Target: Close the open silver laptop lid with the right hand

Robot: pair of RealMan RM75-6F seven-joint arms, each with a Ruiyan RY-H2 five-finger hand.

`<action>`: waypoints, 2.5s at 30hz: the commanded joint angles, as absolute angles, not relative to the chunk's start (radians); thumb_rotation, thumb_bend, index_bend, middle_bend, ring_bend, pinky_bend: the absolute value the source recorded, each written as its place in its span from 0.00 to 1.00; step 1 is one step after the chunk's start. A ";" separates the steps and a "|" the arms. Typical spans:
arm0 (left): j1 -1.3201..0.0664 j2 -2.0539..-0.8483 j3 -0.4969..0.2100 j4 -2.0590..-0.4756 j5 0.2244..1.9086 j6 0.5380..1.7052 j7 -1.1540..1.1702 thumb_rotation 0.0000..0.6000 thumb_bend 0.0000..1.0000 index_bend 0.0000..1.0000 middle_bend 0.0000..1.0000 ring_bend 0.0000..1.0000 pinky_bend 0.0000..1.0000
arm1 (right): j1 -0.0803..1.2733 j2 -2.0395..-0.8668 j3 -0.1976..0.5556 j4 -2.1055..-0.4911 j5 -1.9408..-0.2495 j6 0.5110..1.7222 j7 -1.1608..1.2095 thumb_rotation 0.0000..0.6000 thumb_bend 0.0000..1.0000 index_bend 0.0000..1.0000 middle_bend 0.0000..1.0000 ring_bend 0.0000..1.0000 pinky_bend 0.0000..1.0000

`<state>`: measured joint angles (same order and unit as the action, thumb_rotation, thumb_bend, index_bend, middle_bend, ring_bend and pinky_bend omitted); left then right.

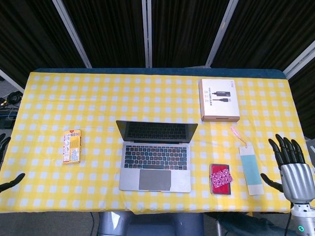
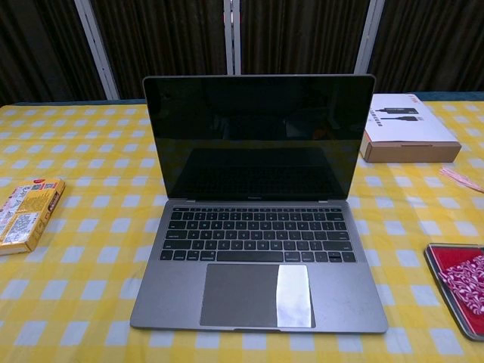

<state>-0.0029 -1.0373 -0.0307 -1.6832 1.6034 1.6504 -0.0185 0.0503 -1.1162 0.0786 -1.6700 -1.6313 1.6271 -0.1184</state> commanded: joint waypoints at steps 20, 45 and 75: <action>-0.023 -1.043 -0.056 -1.672 1.544 1.606 -0.020 1.00 0.00 0.00 0.00 0.00 0.00 | 0.204 -1.090 0.175 -1.655 -1.509 1.397 -0.088 1.00 1.00 0.00 0.00 0.00 0.00; -0.072 -1.085 -0.099 -1.637 1.427 1.511 0.043 1.00 0.00 0.00 0.00 0.00 0.00 | 0.838 -1.026 0.401 -1.747 -0.988 0.632 -0.078 1.00 1.00 0.11 0.15 0.05 0.08; -0.077 -1.084 -0.099 -1.631 1.409 1.496 0.039 1.00 0.00 0.00 0.00 0.00 0.00 | 1.104 -1.104 0.244 -1.830 -0.636 0.616 -0.203 1.00 1.00 0.25 0.34 0.29 0.34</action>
<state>-0.0769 -1.0844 -0.0987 -1.6314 1.4086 1.4961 0.0391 1.1041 -1.1081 0.2476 -1.8213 -0.6285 0.6139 -0.2055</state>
